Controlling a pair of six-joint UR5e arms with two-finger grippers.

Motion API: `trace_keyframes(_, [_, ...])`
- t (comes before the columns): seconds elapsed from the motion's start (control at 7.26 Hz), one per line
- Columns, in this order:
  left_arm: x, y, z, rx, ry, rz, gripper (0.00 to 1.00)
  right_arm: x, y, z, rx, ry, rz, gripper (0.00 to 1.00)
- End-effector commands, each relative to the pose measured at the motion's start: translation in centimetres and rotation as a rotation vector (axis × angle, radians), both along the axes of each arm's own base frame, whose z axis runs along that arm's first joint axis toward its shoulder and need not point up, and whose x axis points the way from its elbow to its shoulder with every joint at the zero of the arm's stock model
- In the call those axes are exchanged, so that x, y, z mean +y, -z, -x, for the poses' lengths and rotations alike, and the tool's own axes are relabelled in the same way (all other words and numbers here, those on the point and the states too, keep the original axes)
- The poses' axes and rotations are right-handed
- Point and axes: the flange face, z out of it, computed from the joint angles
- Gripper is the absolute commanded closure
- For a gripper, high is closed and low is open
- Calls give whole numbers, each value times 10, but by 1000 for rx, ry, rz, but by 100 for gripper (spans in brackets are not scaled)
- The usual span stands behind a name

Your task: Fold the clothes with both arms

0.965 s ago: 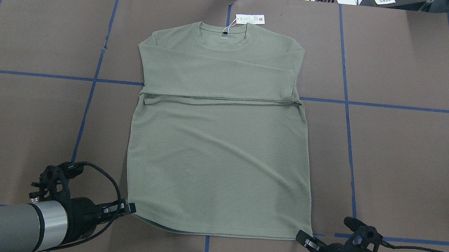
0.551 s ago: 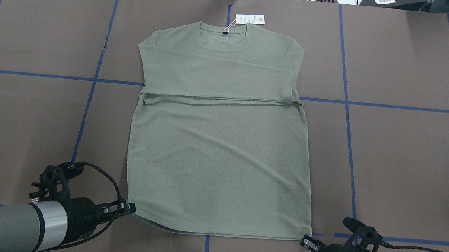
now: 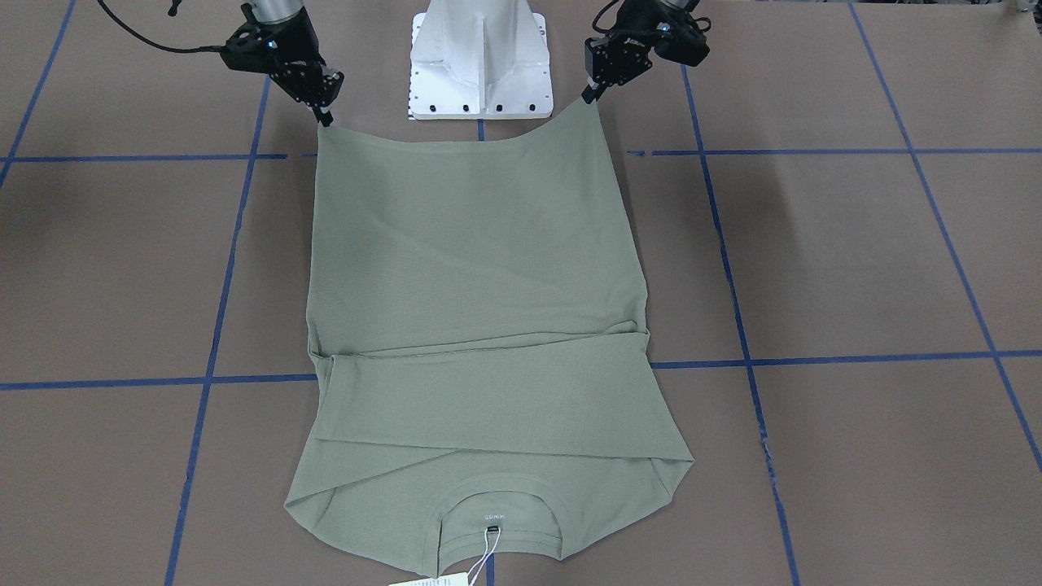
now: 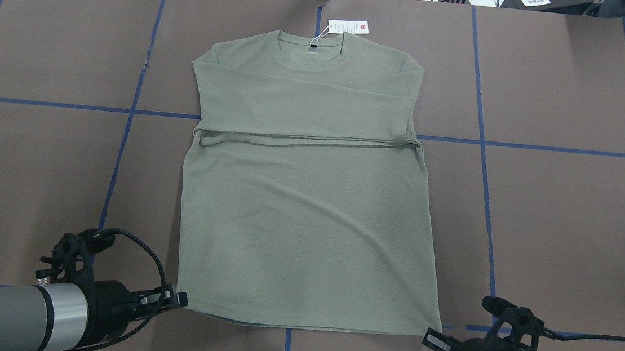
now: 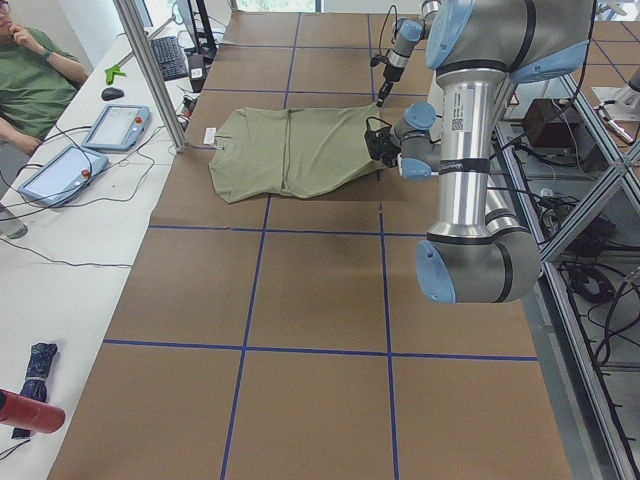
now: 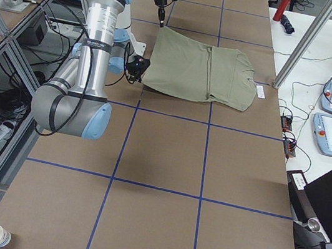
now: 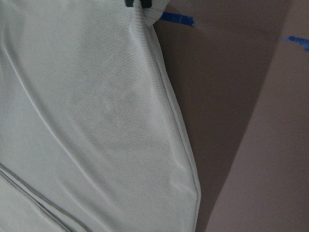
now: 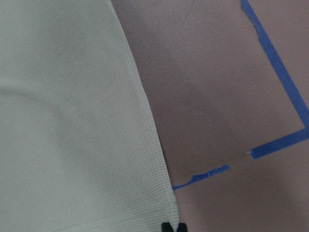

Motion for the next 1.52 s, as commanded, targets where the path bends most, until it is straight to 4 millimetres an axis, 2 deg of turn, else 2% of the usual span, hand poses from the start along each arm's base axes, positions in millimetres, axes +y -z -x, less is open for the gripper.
trace_keyframes(0.0, [26,71,69,28,-183,60,100,-1,79,-84,13,150,85,100])
trace_keyframes(0.14, [33,104,123,38,-275,92,100,-12,100,-107,-3,185,83,100])
trace_keyframes(0.28, [18,111,145,29,-273,108,100,-25,110,-113,-5,200,63,100])
trace_keyframes(0.41, [2,109,129,17,-266,33,100,-37,116,-111,13,224,4,100])
trace_keyframes(0.55, [-27,92,87,-47,-248,-51,100,-68,126,-86,34,204,-53,100])
trace_keyframes(0.69, [-74,78,67,-102,-196,-133,100,-104,133,-64,84,185,-91,100])
trace_keyframes(0.83, [-125,71,45,-151,-137,-161,100,-150,144,-51,103,177,-127,100])
trace_keyframes(0.96, [-186,74,48,-192,-66,-216,100,-203,137,-48,133,154,-99,100])
trace_keyframes(1.1, [-224,57,55,-257,-40,-262,100,-251,144,-46,167,160,-153,100])
trace_keyframes(1.24, [-265,47,70,-308,-2,-297,100,-293,140,-44,215,153,-168,100])
trace_keyframes(1.38, [-298,35,64,-349,12,-294,100,-331,134,-33,221,140,-199,100])
